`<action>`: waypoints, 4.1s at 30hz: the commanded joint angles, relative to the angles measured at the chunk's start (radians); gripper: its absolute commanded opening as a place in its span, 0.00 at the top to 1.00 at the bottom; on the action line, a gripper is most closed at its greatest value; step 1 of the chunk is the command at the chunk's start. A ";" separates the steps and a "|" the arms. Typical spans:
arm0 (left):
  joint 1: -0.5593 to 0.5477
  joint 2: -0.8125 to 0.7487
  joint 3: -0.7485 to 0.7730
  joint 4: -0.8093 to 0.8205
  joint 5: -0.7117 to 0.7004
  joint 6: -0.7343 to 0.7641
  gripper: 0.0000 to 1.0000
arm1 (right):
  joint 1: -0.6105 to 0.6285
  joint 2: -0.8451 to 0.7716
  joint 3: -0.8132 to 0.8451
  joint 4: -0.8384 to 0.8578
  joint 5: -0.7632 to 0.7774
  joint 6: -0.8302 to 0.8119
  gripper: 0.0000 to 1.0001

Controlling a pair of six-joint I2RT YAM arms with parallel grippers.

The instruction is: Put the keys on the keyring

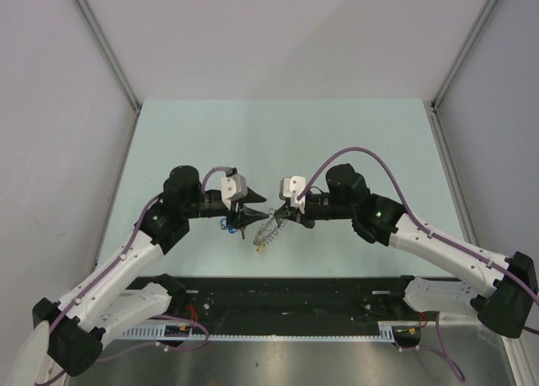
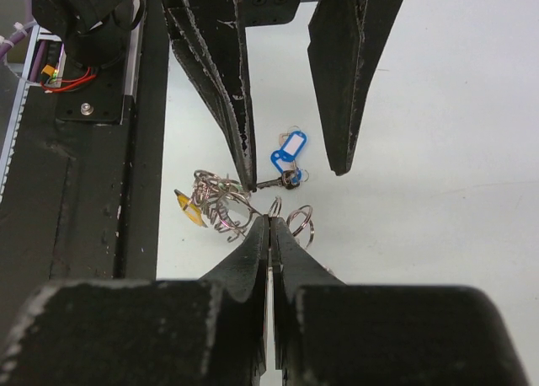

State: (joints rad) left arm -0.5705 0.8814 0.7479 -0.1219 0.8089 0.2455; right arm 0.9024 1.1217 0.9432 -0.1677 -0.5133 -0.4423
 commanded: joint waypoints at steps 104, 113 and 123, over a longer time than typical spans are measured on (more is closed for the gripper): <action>0.092 0.004 0.022 -0.002 0.122 0.006 0.58 | 0.046 -0.026 -0.032 0.136 0.104 -0.018 1.00; 0.090 0.051 0.059 -0.100 0.206 0.098 0.59 | 0.047 -0.026 -0.014 0.085 0.076 -0.044 1.00; 0.041 0.131 0.085 -0.166 0.256 0.135 0.67 | 0.046 -0.019 -0.006 0.074 0.049 -0.053 1.00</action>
State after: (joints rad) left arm -0.5030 0.9928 0.7841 -0.2340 1.0115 0.3252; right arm 0.9432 1.1160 0.8829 -0.1249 -0.4358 -0.4759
